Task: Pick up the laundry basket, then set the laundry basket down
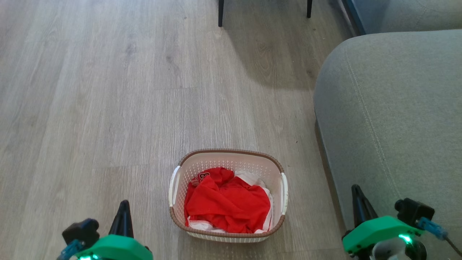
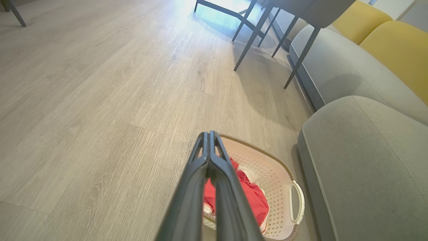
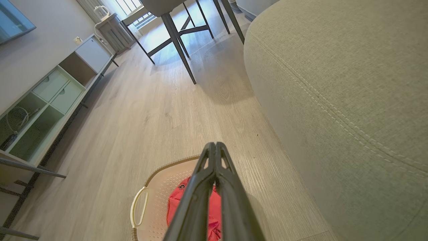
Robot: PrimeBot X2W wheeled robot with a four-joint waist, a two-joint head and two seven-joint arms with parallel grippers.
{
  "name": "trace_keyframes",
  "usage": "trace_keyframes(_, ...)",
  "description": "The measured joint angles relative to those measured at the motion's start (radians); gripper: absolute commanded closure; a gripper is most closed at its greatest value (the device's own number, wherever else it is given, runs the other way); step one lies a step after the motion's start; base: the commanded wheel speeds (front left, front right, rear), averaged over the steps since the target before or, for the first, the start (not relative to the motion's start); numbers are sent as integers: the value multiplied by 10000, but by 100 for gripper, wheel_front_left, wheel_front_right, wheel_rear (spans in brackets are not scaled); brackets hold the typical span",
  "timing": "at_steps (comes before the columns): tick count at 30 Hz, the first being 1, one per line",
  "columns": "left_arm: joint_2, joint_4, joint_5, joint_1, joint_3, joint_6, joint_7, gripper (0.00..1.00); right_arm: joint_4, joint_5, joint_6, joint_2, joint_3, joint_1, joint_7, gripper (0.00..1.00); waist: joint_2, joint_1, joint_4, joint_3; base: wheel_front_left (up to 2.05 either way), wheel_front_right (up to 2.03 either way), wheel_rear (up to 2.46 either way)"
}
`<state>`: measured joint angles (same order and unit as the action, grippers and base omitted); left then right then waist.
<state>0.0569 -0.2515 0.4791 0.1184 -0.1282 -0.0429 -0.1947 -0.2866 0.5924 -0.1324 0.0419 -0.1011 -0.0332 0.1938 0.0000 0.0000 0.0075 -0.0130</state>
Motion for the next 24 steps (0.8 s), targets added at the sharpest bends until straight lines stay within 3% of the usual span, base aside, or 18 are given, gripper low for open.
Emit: trace_keyframes(24,10,-29,2669,-266,380,355,610,100,10,2428,0,40,374,103,-545,100,0,0,-17,22,0,0,0)
